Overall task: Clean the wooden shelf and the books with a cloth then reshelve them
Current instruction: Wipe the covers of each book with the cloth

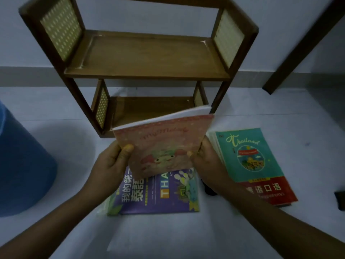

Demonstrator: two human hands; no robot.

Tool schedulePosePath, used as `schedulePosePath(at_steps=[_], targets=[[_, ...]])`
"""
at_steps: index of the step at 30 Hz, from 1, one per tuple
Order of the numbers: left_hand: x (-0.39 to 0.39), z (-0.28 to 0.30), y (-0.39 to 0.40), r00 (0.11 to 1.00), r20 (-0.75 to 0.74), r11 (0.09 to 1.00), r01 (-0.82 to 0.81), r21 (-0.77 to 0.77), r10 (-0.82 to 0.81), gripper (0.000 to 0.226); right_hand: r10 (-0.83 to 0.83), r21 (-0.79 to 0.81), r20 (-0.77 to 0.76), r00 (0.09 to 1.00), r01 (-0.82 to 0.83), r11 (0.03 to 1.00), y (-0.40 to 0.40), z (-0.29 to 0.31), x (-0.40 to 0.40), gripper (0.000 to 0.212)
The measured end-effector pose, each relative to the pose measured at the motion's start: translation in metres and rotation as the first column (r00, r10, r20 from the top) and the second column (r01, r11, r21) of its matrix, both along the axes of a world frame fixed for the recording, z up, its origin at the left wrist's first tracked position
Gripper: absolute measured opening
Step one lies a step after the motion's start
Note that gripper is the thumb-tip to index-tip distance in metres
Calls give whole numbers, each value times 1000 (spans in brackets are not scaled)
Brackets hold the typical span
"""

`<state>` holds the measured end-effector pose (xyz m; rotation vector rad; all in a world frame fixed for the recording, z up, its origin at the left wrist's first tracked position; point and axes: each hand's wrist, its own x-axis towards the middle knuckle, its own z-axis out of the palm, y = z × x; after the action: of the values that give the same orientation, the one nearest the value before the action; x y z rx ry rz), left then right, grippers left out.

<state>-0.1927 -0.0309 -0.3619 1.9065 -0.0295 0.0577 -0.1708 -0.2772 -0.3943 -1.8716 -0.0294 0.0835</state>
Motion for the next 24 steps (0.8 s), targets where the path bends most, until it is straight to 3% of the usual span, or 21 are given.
schedulePosePath(at_steps=[4, 7, 10, 12, 14, 17, 21, 24], targets=[[0, 6, -16, 996, -24, 996, -90, 28, 91, 21, -70, -51, 6, 998, 70, 996, -3, -3, -8, 28], [11, 29, -47, 996, -47, 991, -77, -112, 72, 25, -191, -89, 79, 978, 198, 976, -30, 23, 4, 34], [25, 37, -99, 948, -314, 916, -84, -392, -47, 34, -295, -157, 104, 950, 308, 938, -83, 48, 7, 38], [37, 32, -137, 870, -478, 907, -102, -408, -117, 33, -325, -257, 35, 945, 323, 911, -124, 51, 4, 40], [50, 22, -171, 786, -572, 916, -21, -401, -233, 33, -373, -348, -52, 926, 333, 876, -164, 44, 0, 42], [71, 2, -215, 703, -606, 891, 91, -444, -373, 32, -448, -451, -113, 887, 357, 818, -207, 27, 1, 40], [80, -21, -250, 631, -614, 848, 140, -512, -475, 31, -462, -569, -85, 883, 337, 750, -240, 11, 10, 37], [77, -29, -243, 663, -579, 844, 157, -513, -475, 30, -444, -657, -117, 888, 266, 705, -247, 2, 16, 40]])
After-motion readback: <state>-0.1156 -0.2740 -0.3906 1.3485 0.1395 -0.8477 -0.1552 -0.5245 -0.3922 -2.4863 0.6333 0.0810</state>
